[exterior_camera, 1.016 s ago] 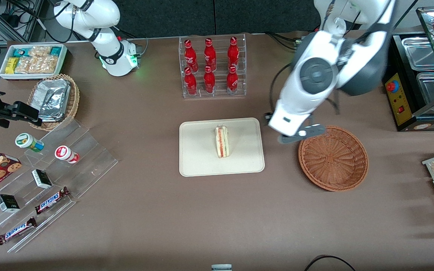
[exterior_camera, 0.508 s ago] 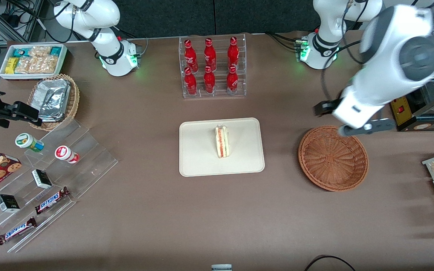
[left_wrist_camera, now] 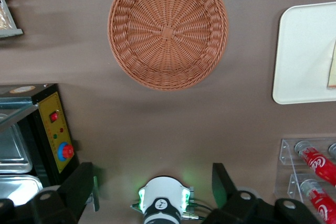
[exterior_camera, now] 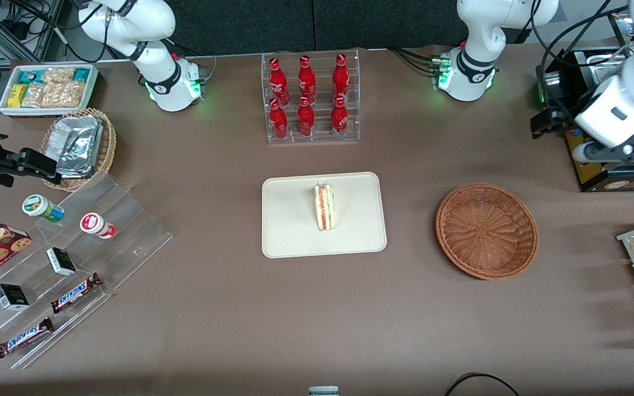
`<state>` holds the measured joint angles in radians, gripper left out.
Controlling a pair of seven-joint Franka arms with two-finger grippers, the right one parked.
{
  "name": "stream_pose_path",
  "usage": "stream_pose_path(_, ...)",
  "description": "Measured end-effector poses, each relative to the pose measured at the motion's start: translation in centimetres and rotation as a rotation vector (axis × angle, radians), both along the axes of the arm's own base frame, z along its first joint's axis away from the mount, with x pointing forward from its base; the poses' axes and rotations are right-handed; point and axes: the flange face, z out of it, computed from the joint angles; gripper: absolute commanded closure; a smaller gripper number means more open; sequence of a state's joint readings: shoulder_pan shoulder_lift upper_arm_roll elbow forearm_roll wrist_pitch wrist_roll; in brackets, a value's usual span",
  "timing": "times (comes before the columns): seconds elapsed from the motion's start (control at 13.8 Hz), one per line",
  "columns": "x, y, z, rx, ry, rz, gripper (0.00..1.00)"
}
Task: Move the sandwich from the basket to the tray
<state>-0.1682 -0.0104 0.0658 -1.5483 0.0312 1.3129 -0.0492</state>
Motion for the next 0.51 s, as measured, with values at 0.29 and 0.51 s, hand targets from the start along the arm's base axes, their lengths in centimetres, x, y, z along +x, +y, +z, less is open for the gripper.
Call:
stream_pose_path(0.29,0.1,2.3,0.6,-0.023,-0.014,0.004,0.01)
stream_pose_path(0.51,0.2,2.7,1.3,-0.032,-0.029,0.009,0.01)
